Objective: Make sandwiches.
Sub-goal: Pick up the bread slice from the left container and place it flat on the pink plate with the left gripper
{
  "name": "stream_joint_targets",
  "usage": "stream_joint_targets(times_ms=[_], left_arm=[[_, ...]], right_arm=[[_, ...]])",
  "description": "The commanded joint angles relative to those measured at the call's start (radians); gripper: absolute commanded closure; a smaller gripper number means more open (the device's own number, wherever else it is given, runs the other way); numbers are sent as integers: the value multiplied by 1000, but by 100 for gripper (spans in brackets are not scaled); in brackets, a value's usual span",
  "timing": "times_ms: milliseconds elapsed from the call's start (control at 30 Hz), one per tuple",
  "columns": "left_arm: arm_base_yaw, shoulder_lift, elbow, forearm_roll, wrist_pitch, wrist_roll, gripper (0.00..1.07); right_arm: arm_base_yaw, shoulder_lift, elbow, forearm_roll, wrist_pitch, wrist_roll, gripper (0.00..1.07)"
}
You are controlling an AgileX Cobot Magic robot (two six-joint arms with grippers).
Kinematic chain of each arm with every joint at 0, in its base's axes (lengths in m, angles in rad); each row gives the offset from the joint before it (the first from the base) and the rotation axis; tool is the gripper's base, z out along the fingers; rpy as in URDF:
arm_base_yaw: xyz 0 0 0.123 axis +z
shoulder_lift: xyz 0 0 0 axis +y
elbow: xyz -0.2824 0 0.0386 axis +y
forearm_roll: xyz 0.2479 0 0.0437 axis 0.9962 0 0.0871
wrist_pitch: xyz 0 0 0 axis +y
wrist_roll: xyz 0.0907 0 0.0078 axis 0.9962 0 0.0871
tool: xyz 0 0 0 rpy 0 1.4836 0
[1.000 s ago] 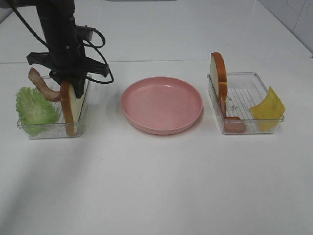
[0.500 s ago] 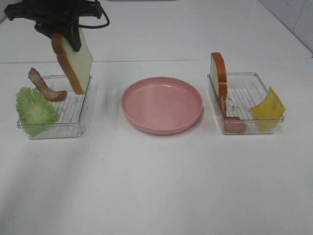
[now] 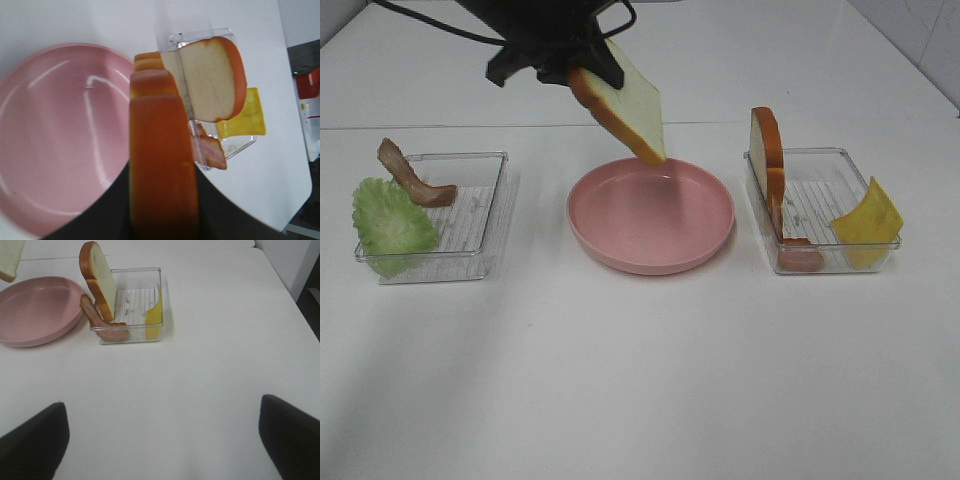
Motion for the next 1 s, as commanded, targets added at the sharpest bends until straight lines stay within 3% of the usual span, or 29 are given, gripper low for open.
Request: stream_joint_targets(times_ms=[33, 500, 1000], left_arm=[[-24, 51, -4, -111, -64, 79, 107], [-58, 220, -54, -211, -127, 110, 107], [-65, 278, -61, -206, -88, 104, 107]], right_arm=[[-2, -23, -2, 3, 3, 7, 9], [-2, -23, -2, 3, 3, 7, 9], [-2, -23, -2, 3, 3, 7, 9]])
